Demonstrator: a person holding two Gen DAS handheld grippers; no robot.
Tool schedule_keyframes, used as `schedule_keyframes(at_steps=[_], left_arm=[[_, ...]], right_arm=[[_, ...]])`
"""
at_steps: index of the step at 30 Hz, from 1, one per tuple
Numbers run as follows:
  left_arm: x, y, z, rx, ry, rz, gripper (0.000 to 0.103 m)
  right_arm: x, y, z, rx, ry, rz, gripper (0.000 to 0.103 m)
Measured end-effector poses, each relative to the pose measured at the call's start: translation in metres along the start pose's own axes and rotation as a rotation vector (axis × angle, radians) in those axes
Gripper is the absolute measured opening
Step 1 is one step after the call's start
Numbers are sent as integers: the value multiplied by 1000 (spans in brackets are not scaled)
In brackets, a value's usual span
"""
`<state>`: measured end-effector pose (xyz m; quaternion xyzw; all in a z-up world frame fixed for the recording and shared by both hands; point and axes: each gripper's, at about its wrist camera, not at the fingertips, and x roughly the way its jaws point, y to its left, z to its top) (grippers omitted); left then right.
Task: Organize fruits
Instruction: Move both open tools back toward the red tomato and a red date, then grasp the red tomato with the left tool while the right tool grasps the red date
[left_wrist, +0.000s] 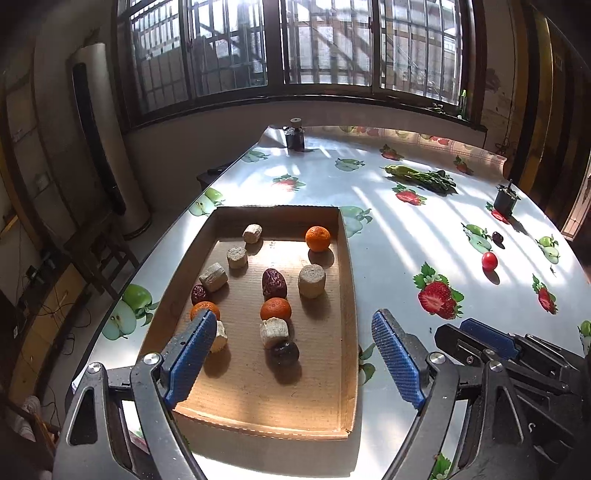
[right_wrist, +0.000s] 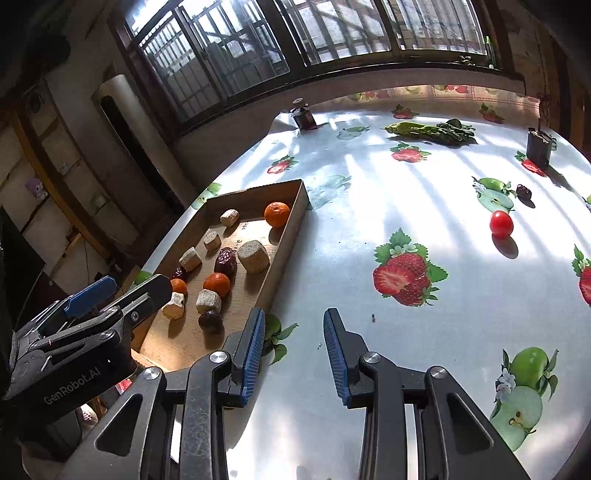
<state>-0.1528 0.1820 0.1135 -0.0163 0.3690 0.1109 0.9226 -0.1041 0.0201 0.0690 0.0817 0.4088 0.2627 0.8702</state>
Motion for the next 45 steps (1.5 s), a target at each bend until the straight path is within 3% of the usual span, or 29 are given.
schedule_keyframes(at_steps=[6,10,18,21,25,31,37,45], left_arm=[[-3,-21,3,41,0,-19,85],[-5,-31,12,48,-4,-56,86],[7,-67,43,57,15,-180,85],[19,-91,57,62,28,-241,85],[47,-133,67,108,28,-282,85],[107,-185,66,138,132,-375,85],[137,-219,58,182,163,-425,84],[176,-251,55,188,243,-480,83]], right_arm=[[-17,-25,2,26,-31,-17,36],[-38,-58,10,58,-64,-71,36],[-104,-157,59,102,-171,-350,36],[-108,-188,81,125,-172,-401,36],[-80,-221,101,156,-127,-358,36],[-9,-248,121,126,-42,-315,35],[40,-272,142,107,19,-292,35],[69,-289,147,88,57,-300,35]])
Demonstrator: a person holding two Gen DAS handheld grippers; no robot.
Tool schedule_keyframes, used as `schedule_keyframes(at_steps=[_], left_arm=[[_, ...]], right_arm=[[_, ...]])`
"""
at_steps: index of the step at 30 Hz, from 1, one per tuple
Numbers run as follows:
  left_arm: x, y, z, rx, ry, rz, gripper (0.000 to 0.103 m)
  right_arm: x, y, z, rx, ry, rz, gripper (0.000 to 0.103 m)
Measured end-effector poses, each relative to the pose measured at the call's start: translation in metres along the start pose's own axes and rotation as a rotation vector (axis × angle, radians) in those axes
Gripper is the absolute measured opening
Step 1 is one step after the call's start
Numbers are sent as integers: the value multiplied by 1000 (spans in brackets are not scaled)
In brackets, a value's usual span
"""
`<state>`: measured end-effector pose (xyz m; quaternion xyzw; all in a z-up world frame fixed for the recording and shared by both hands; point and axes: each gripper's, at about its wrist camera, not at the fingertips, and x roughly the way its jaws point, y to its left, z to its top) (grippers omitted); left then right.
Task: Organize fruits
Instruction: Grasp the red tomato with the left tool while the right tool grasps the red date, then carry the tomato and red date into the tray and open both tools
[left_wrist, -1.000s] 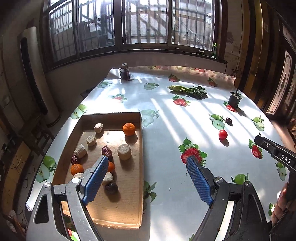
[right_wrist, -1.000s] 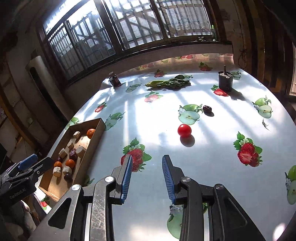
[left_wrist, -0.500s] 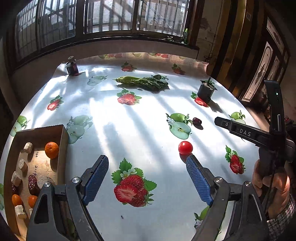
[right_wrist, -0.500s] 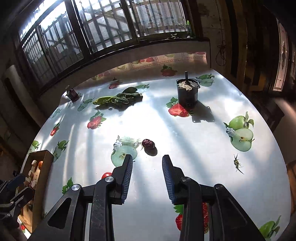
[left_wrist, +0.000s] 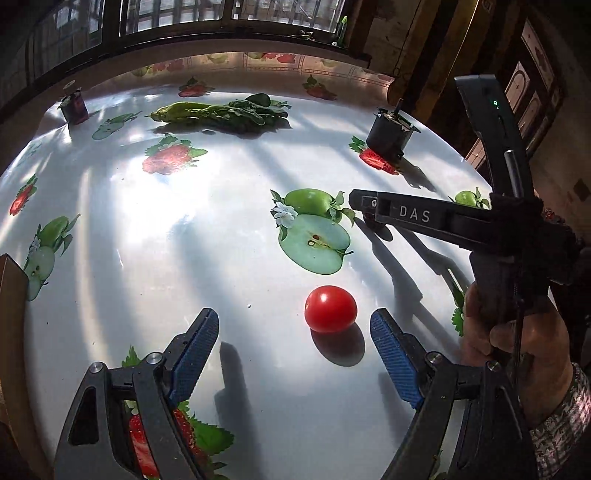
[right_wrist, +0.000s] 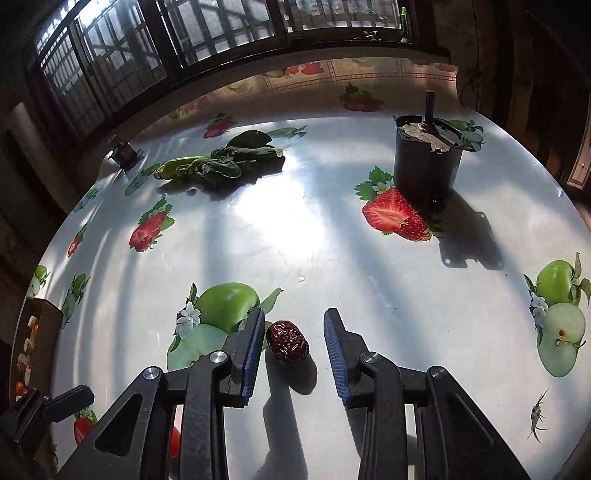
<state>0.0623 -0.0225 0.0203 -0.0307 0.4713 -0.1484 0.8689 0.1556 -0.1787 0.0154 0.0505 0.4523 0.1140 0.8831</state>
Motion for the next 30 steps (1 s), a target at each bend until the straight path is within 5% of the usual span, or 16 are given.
schedule_keyframes(at_steps=[8,10,12,20,30], left_arm=[[12,-15,2,23,7,10,77],[11,-17,1,44,-1,72,45],[9,-16,0,46,11,81,30],[-34,-5,-15,-11,-7,57,30],[-116,20,-56,-72,-117,62,31]], right_arm=[[4,22,-7,-138,-10,-143,33],[3,23,-8,-134,-11,-138,22],[-1,19,-9,-110,-6,-126,20],[-38,11,-31,-6,-3,-51,20],[-107,54,-75,-31,-45,52,21]])
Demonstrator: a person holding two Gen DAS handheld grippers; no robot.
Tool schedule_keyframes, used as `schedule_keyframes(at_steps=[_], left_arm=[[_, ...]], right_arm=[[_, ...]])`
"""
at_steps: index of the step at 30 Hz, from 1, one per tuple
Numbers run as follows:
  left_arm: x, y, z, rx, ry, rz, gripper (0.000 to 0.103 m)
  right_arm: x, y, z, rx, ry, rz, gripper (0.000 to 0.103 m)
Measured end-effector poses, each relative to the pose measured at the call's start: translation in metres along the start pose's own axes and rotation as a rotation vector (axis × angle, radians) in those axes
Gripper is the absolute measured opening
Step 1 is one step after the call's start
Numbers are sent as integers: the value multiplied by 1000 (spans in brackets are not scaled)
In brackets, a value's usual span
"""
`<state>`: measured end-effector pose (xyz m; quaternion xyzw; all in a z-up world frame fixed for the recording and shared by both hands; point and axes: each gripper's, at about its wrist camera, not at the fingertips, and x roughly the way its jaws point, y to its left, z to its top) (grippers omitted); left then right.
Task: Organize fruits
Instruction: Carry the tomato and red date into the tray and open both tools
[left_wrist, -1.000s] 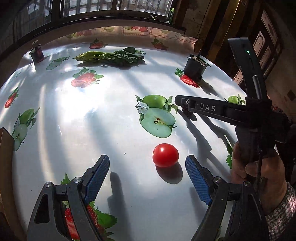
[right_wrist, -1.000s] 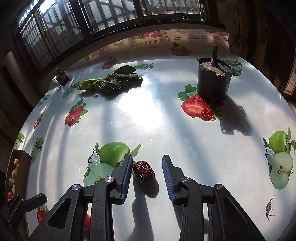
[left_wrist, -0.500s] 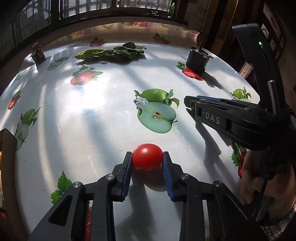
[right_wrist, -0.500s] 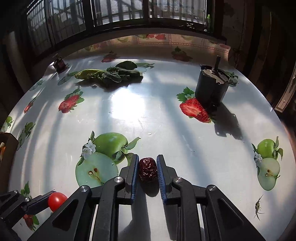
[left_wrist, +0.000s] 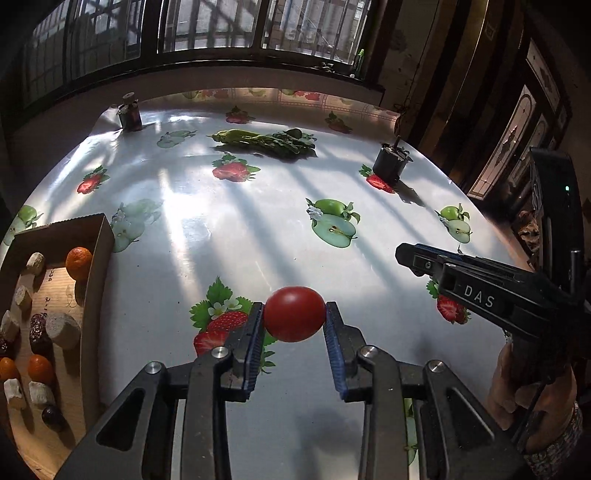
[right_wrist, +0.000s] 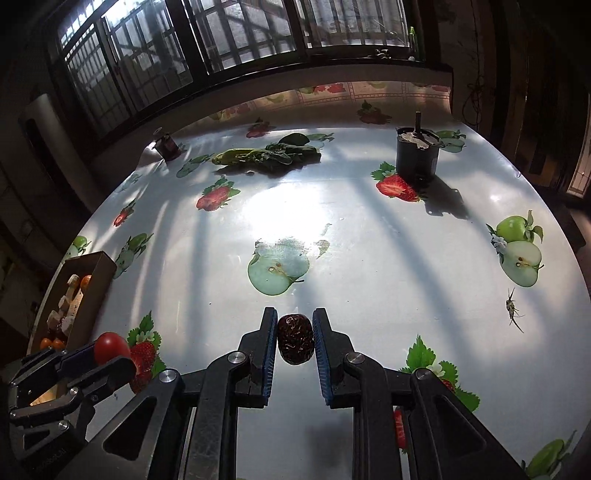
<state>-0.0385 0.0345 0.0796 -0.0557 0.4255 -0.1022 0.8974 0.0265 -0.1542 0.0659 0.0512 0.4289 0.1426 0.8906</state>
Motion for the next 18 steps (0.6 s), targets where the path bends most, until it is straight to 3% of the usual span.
schedule_keyframes(at_steps=[8,13,18], left_arm=[[-54,88,-32,-189,-20,52,31],[-84,152,-54,-286,-48,149,31],[-99,207,-79,-343,-23,265,31]], right_arm=[[-26,89,-23,-104,-12,138,21],[-23,158,-37,-187,7,239,21],[-8,222,-56,-268,52,326,21]])
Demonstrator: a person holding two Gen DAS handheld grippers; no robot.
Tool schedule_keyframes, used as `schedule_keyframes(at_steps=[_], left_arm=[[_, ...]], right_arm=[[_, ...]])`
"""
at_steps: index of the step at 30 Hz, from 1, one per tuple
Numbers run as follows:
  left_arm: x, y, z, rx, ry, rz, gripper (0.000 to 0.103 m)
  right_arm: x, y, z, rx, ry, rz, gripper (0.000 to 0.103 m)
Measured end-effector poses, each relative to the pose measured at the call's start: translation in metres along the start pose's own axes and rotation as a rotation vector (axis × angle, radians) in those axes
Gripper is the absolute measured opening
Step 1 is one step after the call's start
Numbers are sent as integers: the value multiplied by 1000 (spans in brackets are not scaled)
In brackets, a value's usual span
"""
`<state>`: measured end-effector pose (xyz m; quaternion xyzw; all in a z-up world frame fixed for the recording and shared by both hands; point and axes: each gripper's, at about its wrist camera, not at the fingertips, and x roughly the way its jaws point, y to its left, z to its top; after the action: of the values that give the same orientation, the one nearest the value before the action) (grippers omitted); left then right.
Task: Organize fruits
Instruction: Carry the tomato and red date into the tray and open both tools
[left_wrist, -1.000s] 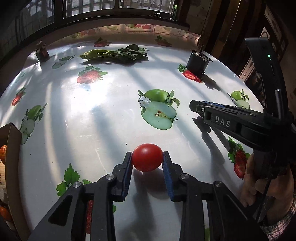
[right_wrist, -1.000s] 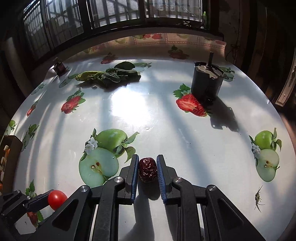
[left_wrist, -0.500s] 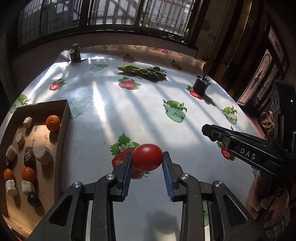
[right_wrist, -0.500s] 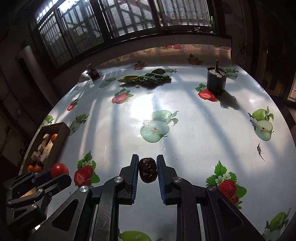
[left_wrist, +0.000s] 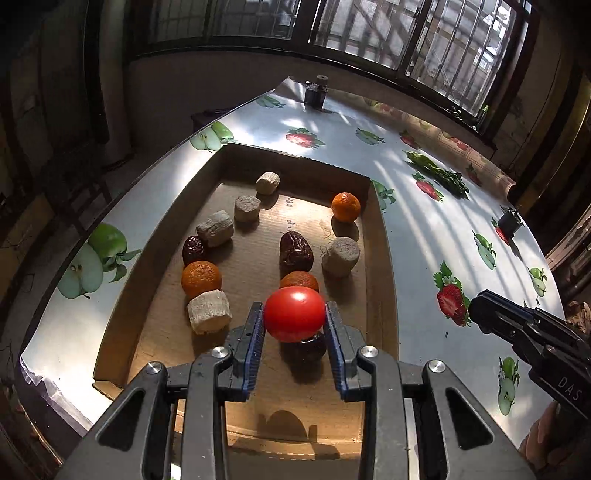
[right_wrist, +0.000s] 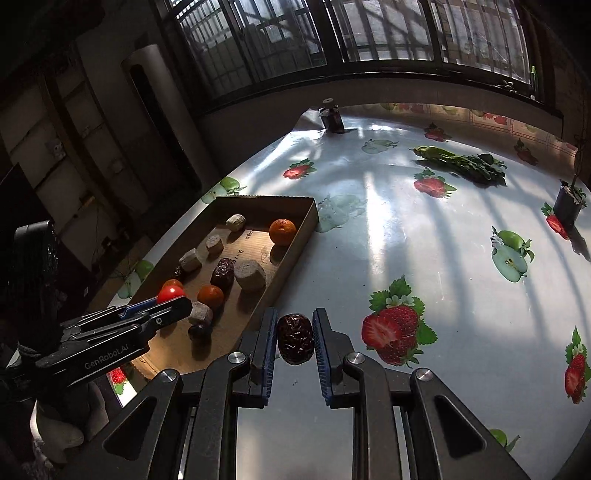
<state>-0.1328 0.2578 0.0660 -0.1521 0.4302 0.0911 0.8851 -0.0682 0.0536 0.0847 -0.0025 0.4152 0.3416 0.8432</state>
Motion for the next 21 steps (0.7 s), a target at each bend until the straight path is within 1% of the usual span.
schedule_keyframes(at_steps=[4,7,12,16,21], left_arm=[[5,35,-7,-21,24,57,31],[12,49,-12,-40,49,56,31],[22,53,-17,-40,66,55,31],[25,49,-20,-11,58,88,31],[24,50,-21,-21,45,82,32]], right_arm=[[30,40,-7,-62,49,49,21],[48,64,-14,-110,85,70,22],[68,90,-29,-178,130,76,22],[79,97,-37,-195,154,62,22],[91,105,-45,-224,164,29,22]])
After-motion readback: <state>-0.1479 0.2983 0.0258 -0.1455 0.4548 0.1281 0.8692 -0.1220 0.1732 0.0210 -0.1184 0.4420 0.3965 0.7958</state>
